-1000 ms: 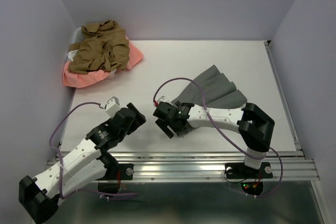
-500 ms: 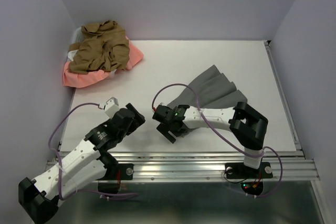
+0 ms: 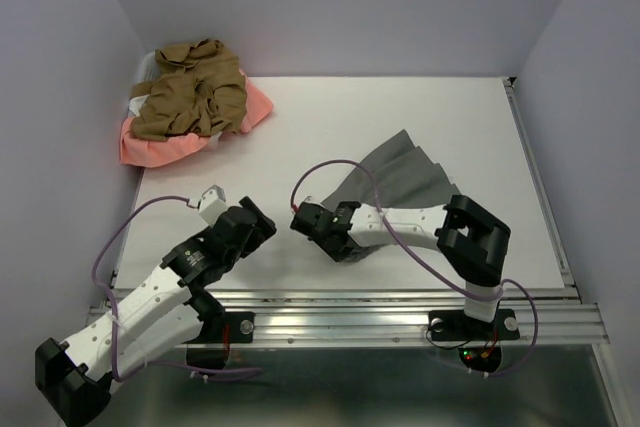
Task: Fold and stack the skirts
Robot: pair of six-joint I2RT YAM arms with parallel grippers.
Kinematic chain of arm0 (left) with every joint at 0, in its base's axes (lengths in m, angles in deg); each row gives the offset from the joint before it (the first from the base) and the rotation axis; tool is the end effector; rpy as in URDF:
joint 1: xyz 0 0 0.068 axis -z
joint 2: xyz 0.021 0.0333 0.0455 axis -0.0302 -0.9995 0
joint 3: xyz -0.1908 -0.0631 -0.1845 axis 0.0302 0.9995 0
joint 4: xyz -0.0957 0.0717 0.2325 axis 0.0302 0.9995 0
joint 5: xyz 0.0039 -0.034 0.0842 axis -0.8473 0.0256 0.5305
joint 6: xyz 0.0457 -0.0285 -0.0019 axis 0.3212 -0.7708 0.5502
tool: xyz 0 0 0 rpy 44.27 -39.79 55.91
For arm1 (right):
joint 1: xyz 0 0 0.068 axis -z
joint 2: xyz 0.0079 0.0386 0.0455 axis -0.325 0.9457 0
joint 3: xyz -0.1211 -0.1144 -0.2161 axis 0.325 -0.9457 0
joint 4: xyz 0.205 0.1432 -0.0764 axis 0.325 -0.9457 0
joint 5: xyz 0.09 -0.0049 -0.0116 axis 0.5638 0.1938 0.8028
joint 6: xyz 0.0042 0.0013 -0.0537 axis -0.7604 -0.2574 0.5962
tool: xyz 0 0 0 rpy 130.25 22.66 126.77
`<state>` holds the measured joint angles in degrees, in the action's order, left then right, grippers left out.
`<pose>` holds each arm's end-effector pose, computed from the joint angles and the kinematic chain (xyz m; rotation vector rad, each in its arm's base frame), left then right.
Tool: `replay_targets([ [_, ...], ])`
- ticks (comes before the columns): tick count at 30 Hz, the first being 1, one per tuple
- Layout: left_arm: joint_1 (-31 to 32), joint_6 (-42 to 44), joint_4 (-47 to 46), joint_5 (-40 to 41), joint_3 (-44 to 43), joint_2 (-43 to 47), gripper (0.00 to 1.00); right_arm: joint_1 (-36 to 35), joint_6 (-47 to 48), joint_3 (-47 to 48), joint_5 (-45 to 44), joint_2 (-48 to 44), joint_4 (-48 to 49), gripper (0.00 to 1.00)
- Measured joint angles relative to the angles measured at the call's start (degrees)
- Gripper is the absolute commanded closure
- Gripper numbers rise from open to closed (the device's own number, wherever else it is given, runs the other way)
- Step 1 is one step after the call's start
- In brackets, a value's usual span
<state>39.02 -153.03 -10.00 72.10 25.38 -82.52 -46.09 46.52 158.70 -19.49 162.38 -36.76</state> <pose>0.1193 -0.0848 0.2297 -0.6513 2.1676 -0.5550 0.1620 0.3198 0.1690 -1.1131 2.5095 -0.1647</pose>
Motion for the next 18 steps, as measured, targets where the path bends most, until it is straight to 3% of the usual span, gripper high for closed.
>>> replay_targets([
  [6, 0.0, 0.0, 0.0, 0.2, 0.0, 0.3, 0.01, 0.0, 0.0, 0.2, 3.5, -3.4, 0.8, 0.94],
  [9, 0.0, 0.0, 0.0, 0.1, 0.0, 0.6, 0.01, 0.0, 0.4, 0.5, 6.0, -7.6, 1.9, 0.89],
  [16, 0.0, -0.3, -2.6, -2.1, 1.2, 1.3, 0.01, 0.0, 0.8, 1.6, 9.0, -10.5, 5.0, 0.62],
  [17, 0.0, -0.5, -3.3, -3.1, 1.9, 1.6, 0.01, 0.0, 0.8, 1.6, 9.3, -10.1, 5.6, 0.49],
  [18, 0.0, -0.7, -4.1, -3.9, 2.7, 1.7, 0.01, 0.0, 0.8, 1.6, 9.7, -9.6, 6.0, 0.43],
])
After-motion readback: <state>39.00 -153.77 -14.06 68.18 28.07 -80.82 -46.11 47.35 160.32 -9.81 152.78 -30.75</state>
